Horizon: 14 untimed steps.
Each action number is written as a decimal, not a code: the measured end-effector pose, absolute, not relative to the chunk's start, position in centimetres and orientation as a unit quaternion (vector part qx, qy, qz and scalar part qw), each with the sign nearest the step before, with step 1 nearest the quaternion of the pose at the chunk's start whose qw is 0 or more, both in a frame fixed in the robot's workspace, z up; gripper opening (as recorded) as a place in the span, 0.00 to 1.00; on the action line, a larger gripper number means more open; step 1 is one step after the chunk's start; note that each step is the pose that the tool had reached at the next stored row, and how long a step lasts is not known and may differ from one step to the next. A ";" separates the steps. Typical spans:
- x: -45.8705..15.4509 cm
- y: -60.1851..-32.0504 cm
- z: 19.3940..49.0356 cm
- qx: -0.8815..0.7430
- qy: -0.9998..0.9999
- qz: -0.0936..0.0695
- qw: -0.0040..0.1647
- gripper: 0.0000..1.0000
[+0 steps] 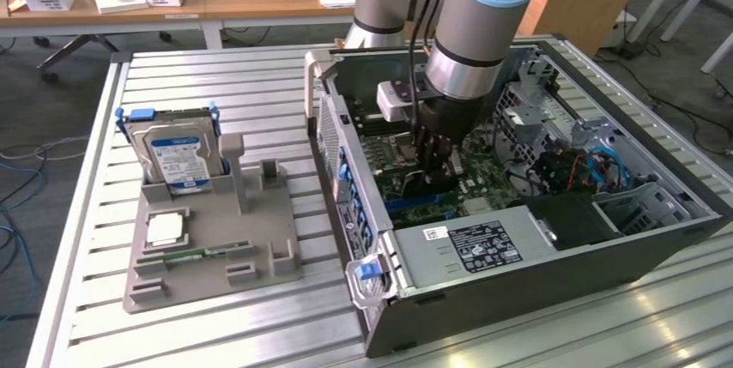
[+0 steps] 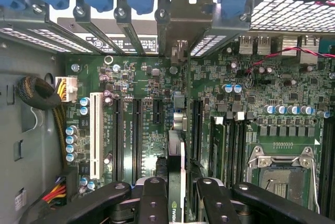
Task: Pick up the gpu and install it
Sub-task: 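Insert the gpu into the slot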
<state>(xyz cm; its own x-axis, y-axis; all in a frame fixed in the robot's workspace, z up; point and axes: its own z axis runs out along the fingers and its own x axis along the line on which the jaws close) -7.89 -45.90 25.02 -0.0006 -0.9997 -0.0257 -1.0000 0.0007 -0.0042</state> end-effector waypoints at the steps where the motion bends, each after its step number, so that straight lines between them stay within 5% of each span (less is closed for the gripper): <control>1: -7.9 -45.9 25.1 -0.707 0.707 0.008 0.010 0.26; 14: -7.9 -46.1 25.1 -0.699 0.715 0.006 0.009 0.26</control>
<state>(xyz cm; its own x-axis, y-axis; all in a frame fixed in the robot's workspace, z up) -7.89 -46.06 25.12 -0.0226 -0.9995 -0.0209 -0.9997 0.0227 -0.0038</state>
